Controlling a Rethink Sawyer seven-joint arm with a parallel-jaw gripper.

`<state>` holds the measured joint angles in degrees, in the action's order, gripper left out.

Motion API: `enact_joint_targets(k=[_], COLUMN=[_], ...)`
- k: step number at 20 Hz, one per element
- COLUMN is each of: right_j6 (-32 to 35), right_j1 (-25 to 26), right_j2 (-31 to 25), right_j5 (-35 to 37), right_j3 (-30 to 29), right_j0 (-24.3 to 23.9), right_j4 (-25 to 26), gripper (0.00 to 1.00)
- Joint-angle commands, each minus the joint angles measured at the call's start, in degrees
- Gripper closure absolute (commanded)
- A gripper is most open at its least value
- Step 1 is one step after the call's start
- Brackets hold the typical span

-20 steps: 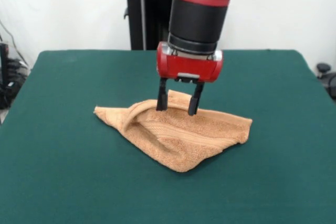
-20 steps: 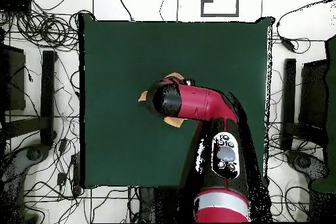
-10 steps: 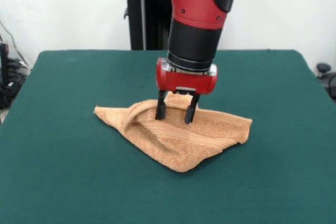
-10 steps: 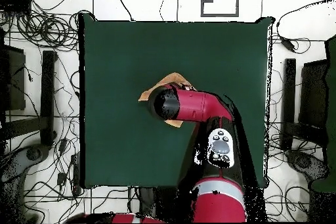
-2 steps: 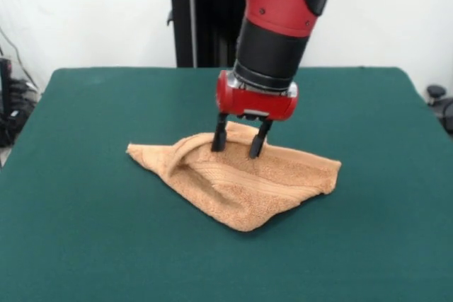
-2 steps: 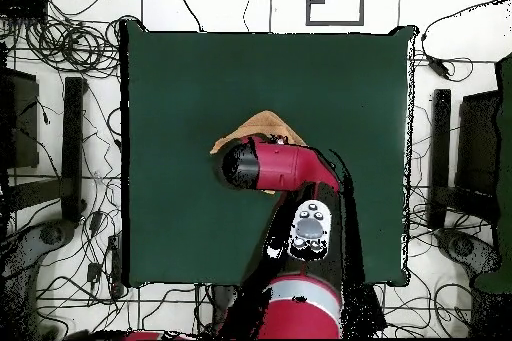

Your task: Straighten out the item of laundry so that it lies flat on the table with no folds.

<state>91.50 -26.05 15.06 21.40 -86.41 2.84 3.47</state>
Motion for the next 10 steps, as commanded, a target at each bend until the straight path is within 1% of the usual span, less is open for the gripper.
enact_joint_targets(k=[1, 3, 8, 10], right_j6=[18.58, 17.93, 13.54, 13.11], right_j1=[0.00, 0.32, 1.21, 1.95], right_j2=[2.28, 1.76, -1.46, -1.90], right_j5=[0.68, 0.34, -1.22, -0.82], right_j3=[-4.36, -4.15, -3.51, -2.89], right_j0=[3.33, 3.05, 1.09, 0.86], right_j4=[-4.54, -4.74, -3.82, -3.86], gripper=[0.00, 0.00, 0.00, 0.00])
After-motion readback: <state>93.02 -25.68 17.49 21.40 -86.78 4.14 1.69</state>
